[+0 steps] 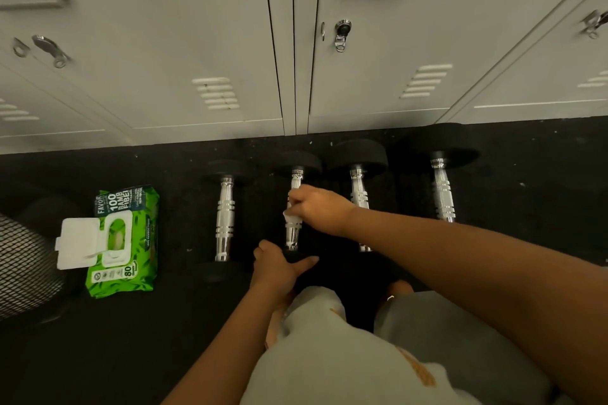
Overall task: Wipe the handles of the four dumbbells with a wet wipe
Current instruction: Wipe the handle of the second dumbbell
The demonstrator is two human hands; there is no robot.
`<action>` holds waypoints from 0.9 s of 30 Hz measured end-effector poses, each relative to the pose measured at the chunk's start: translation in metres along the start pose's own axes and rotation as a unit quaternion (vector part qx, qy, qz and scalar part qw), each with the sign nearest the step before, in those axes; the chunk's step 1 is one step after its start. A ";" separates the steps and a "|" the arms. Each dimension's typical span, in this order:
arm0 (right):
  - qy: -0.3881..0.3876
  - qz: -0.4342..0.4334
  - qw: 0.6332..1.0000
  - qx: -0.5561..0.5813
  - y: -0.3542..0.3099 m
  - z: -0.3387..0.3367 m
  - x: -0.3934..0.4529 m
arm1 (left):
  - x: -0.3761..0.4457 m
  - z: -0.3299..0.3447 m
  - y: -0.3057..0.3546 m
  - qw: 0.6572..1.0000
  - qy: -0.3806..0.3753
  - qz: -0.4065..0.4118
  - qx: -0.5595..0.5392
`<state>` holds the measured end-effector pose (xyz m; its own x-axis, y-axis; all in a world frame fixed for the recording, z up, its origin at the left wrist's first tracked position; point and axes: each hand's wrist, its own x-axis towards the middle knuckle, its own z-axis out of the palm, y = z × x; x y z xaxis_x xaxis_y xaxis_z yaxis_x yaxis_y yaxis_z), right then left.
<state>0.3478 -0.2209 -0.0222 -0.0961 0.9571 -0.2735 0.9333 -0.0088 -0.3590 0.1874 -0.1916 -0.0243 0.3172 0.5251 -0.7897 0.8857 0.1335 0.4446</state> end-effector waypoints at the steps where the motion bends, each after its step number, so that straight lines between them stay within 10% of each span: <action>1: -0.002 -0.004 1.000 -0.007 -0.003 0.001 -0.001 | 0.000 0.000 0.000 1.000 -0.001 -0.003 0.001; 27: -0.004 0.000 1.000 -0.017 -0.007 -0.010 0.010 | 0.008 -0.002 -0.005 1.000 -0.007 -0.008 0.027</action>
<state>0.3433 -0.2089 -0.0135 -0.0982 0.9549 -0.2802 0.9445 0.0008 -0.3285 0.1848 -0.1866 -0.0318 0.3083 0.5108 -0.8025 0.9073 0.0956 0.4094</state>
